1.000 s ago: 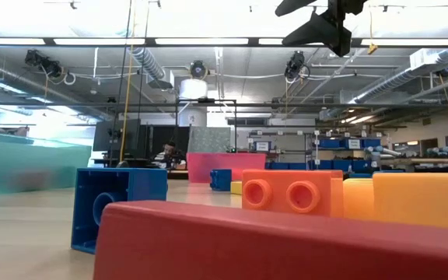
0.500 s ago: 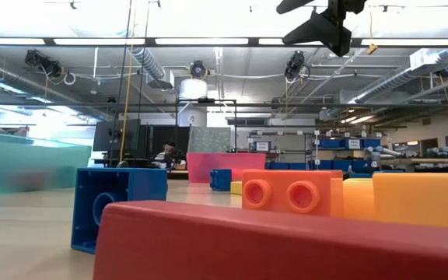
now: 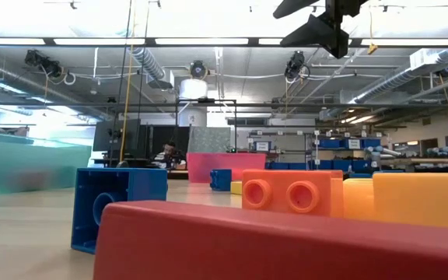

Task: Sort blocks by size
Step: Put the green rectangle block into the transparent bin, then put the teal rectangle block into the transparent bin

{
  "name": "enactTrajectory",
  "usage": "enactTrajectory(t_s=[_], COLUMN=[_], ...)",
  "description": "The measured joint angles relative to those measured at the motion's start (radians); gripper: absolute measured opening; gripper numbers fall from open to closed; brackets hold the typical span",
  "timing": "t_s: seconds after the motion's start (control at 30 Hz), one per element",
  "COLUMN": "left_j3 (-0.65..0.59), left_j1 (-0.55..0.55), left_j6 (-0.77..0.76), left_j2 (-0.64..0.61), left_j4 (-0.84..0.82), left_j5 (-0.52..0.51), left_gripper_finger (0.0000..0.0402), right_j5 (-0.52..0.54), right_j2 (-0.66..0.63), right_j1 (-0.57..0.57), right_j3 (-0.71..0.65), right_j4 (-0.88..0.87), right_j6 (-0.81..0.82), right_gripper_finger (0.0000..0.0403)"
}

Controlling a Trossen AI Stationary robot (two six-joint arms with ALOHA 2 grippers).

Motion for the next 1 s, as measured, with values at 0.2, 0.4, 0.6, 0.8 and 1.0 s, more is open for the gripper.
enactTrajectory(t_s=[0.2, 0.4, 0.6, 0.8, 1.0], left_j3=[0.000, 0.000, 0.034, 0.095, 0.169], left_j1=[-0.001, -0.002, -0.012, -0.012, 0.034], left_j6=[0.002, 0.025, 0.044, 0.043, 0.054], left_j2=[0.002, 0.000, -0.046, -0.120, -0.209], left_j4=[0.004, 0.006, -0.010, -0.150, -0.337], left_j5=[0.001, 0.000, -0.086, -0.116, -0.291], left_gripper_finger=[0.0149, 0.0172, 0.0178, 0.0178, 0.0177], right_j5=[0.005, 0.007, 0.007, 0.007, -0.023], right_j2=[0.000, 0.000, 0.000, 0.000, 0.000], right_j1=[-0.004, -0.014, -0.022, -0.022, -0.023], right_j3=[0.000, 0.000, 0.000, 0.000, 0.000], right_j4=[0.000, 0.000, 0.000, -0.001, -0.050], right_j6=[0.000, 0.001, 0.000, 0.001, 0.046], right_gripper_finger=[0.0230, 0.0230, 0.0230, 0.0230, 0.0230])
